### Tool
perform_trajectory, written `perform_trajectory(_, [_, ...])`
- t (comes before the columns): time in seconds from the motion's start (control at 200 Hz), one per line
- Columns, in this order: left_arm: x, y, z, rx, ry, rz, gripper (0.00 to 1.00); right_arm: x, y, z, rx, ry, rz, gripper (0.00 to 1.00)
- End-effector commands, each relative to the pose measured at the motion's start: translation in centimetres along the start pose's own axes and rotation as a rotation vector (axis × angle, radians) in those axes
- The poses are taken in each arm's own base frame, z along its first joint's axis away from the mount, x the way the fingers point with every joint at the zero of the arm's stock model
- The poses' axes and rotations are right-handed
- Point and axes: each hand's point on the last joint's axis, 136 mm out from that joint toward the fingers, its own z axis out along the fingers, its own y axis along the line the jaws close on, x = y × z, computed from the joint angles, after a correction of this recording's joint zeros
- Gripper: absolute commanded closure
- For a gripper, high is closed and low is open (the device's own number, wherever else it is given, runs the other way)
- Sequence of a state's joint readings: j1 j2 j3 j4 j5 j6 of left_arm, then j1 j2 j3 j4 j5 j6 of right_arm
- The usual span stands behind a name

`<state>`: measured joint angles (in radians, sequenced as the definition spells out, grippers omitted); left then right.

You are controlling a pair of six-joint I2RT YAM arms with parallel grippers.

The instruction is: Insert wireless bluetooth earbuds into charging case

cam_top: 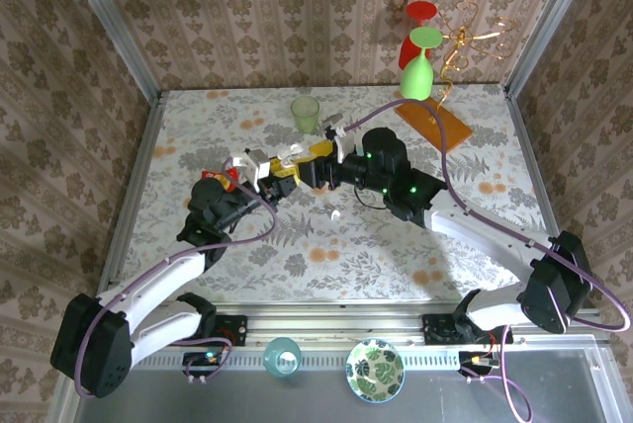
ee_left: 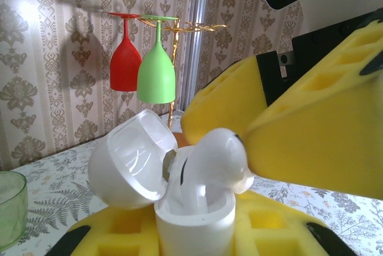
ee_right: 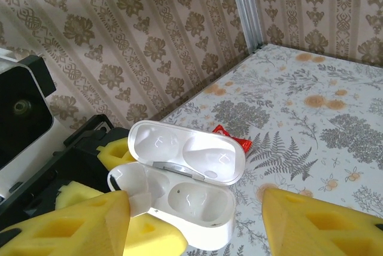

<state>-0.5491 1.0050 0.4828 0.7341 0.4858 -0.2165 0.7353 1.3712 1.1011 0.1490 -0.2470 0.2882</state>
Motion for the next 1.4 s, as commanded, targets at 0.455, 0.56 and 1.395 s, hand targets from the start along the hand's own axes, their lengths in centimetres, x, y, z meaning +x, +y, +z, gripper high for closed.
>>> perform_trajectory(0.455, [-2.2, -1.5, -0.1, 0.071, -0.068, 0.082, 1.00, -1.4, -0.4, 0.4, 0.002, -0.020, 0.022, 0.40])
perform_trajectory(0.56, [-1.4, -1.5, -0.2, 0.071, -0.052, 0.121, 1.00, -2.8, 0.8, -1.0, -0.050, -0.066, 0.016, 0.40])
perform_trajectory(1.395, [-1.0, -2.9, -0.9, 0.114, -0.019, 0.205, 1.00, 15.9, -14.1, -2.5, 0.424, 0.471, 0.649, 0.46])
